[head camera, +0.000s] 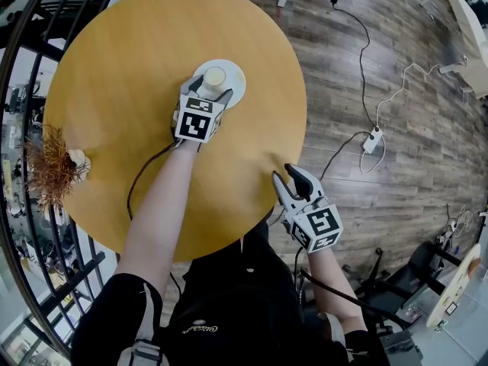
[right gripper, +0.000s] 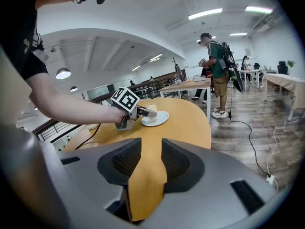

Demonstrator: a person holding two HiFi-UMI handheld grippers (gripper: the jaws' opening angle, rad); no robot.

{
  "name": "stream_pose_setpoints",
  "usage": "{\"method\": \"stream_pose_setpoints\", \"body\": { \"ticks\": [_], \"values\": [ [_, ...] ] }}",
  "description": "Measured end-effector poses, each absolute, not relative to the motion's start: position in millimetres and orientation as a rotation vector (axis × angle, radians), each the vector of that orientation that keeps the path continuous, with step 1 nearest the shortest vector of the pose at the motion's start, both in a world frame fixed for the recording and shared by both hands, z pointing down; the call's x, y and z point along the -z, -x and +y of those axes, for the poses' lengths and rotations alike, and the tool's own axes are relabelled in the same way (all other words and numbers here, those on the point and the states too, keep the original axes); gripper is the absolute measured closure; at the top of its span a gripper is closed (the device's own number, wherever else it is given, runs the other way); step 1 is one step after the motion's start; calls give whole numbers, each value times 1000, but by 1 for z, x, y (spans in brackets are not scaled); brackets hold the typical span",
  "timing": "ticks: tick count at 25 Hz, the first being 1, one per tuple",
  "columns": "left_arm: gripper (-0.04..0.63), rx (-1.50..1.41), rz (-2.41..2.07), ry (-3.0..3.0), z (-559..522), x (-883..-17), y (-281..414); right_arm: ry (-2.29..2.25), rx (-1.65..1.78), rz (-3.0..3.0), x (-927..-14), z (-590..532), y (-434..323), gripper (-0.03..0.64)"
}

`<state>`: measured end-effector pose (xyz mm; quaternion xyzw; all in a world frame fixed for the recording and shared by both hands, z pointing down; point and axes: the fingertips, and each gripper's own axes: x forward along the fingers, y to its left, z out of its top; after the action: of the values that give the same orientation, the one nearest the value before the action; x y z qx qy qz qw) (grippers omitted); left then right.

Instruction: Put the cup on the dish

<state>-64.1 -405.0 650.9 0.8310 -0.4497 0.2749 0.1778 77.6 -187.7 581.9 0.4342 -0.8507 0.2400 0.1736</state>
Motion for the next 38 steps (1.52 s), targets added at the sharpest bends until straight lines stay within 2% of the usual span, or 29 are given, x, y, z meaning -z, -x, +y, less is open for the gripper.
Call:
{"method": "stream_pose_setpoints", "body": {
  "ticks": [6,7,9,15,19,26,38],
  "values": [
    [269,-793,-1262,-2339,-392,-649,68,-1248,-664,-2429,-573,-185,-80,500],
    [284,-791,-1272,-2337,-390,-647,69,-1251,-662,-2433,-571,-185,-81,500],
    [385,-773,-1303,-2333,-385,-638,74,-1258,-654,-2443,-565,-184,-81,500],
    [444,-726,-1320,-2365,-370,-603,69,-1275,-591,-2491,-538,-191,-82,500],
    [518,-638,-1391,-2407,-352,-568,66,-1281,-527,-2534,-515,-189,-80,500],
    [566,-500,-1425,-2490,-313,-515,58,-1288,-441,-2583,-487,-181,-77,502],
    [588,-316,-1368,-2616,-231,-422,34,-1343,-254,-2704,-404,-161,-89,525]
  ]
}}
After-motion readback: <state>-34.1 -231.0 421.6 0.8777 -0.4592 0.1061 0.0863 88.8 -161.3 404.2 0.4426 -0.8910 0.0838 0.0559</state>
